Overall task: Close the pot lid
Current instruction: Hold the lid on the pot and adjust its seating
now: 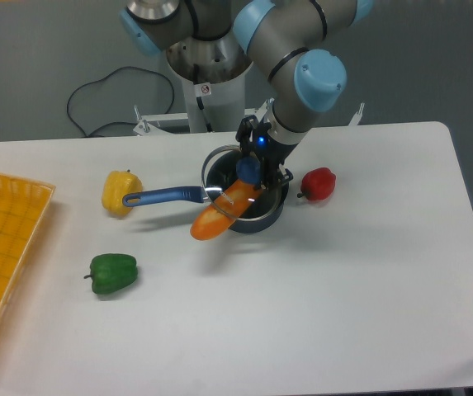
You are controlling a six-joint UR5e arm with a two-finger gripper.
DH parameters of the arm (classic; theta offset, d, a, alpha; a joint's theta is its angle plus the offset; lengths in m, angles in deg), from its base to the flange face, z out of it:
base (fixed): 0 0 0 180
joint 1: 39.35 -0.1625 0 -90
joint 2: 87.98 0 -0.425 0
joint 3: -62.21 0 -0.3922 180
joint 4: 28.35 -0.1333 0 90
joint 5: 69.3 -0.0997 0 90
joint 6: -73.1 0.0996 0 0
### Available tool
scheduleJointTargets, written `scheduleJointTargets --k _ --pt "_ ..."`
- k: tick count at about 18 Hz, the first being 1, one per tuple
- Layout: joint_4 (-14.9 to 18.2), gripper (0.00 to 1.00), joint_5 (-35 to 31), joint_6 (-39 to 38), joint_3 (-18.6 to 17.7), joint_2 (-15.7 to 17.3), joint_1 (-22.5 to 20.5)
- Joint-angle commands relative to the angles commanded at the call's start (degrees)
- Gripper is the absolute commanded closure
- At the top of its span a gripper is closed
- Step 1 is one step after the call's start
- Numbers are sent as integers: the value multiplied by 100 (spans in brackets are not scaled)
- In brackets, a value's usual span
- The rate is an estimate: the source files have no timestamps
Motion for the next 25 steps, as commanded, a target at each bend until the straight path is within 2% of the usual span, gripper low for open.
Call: scheduleJointTargets --k 25 --pt "0 45 -35 290 0 -35 -18"
